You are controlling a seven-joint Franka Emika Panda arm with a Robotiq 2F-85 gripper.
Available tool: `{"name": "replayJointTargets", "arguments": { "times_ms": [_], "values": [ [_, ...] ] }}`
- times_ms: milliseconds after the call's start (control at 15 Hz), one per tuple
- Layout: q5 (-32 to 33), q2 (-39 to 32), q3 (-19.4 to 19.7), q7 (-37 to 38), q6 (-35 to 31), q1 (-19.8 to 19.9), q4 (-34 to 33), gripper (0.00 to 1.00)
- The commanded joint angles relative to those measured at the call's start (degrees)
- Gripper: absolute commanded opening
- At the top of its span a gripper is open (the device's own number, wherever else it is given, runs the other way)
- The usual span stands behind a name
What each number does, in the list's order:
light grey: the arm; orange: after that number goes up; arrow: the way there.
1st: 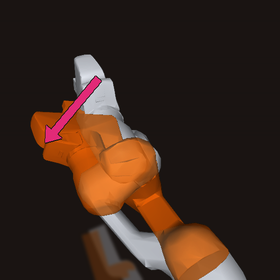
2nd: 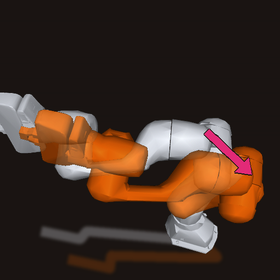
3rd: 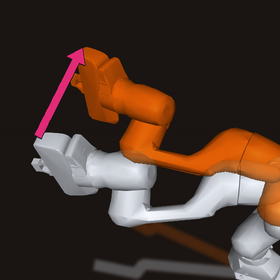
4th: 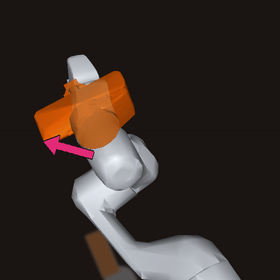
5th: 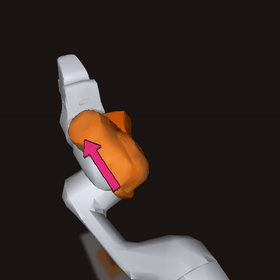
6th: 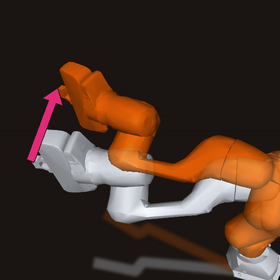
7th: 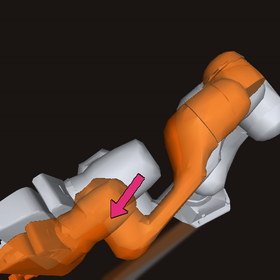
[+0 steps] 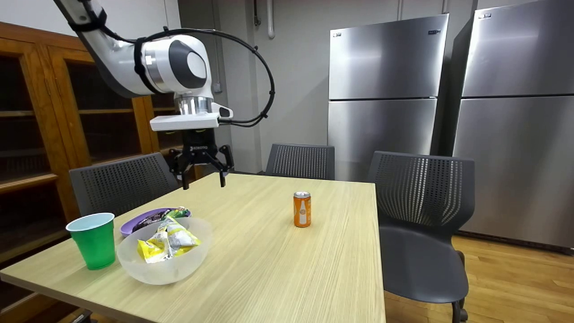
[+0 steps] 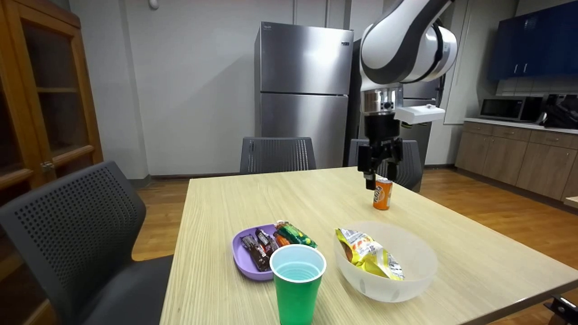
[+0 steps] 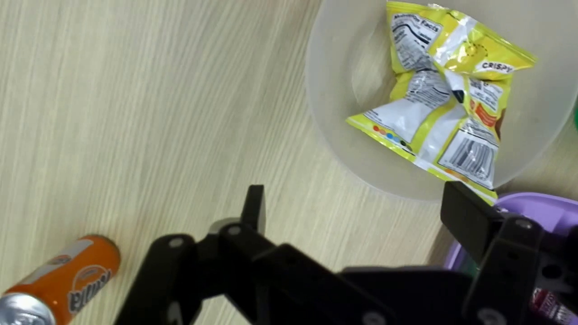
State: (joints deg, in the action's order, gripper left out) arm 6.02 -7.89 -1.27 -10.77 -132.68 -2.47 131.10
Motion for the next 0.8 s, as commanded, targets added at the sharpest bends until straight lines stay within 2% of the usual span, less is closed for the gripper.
{"name": "replayJointTargets", "arguments": {
  "times_ms": [0, 267, 333, 733],
  "values": [
    [0.6, 3.9, 1.8, -3.4, -2.1, 2.9, 4.2, 1.00],
    [0.8, 3.7, 4.3, -5.2, -2.8, 5.3, 4.8, 1.00],
    [0.1, 2.1, 3.6, -3.9, -1.7, 4.5, 3.1, 1.00],
    [0.1, 2.1, 4.3, -4.5, -2.0, 5.3, 3.5, 1.00]
  ]
}}
